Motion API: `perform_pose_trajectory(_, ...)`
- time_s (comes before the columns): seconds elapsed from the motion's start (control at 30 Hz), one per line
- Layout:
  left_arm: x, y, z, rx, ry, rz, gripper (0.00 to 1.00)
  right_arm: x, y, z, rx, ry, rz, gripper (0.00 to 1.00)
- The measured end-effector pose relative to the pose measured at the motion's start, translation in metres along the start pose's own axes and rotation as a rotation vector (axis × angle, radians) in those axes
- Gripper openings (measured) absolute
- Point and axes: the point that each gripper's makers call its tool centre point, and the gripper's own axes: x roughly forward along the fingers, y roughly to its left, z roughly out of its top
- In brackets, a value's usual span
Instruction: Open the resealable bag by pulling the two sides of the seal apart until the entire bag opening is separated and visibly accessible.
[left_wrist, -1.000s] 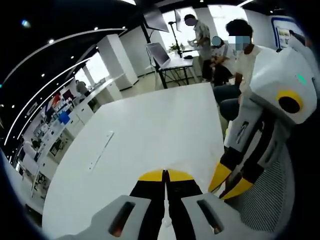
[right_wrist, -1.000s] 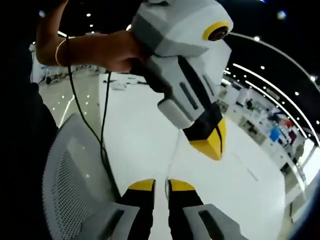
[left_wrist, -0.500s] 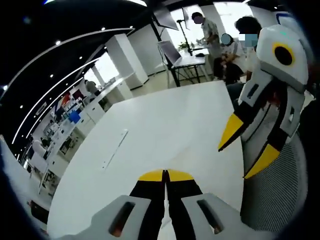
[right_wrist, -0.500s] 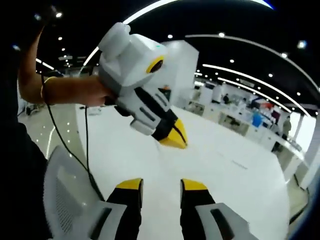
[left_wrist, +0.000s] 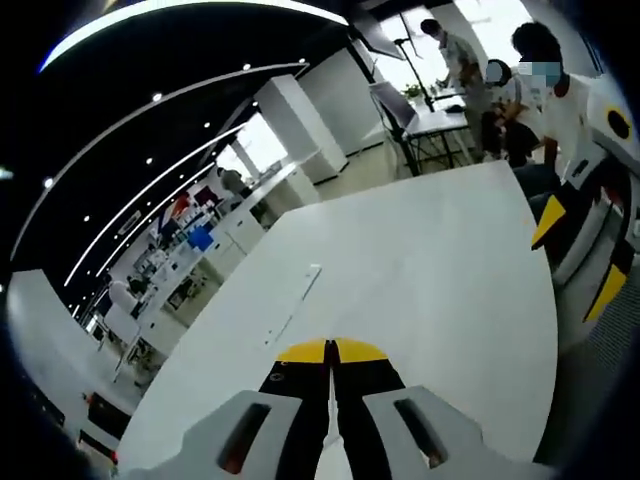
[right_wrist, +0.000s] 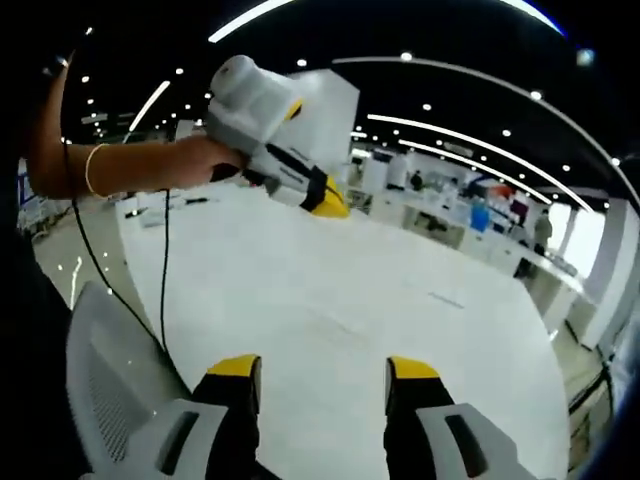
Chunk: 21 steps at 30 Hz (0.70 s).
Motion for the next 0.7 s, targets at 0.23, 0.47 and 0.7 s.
perform_pose_trajectory(0.23, 0.029, 0.033, 0.020, 0.016, -0.053, 0.004, 0.00, -0.008, -0.011, -0.012, 0.089, 0.018, -0.040, 0.47)
perform_pose_trajectory(0.47, 0.058, 0.066, 0.033, 0.041, -0.082, 0.001, 0.00, -0.014, -0.024, -0.024, 0.157, 0.029, -0.095, 0.47)
perform_pose_trajectory(0.7, 0.089, 0.089, 0.047, 0.142, -0.130, -0.028, 0.00, -0.015, -0.034, -0.033, 0.189, 0.054, -0.151, 0.47)
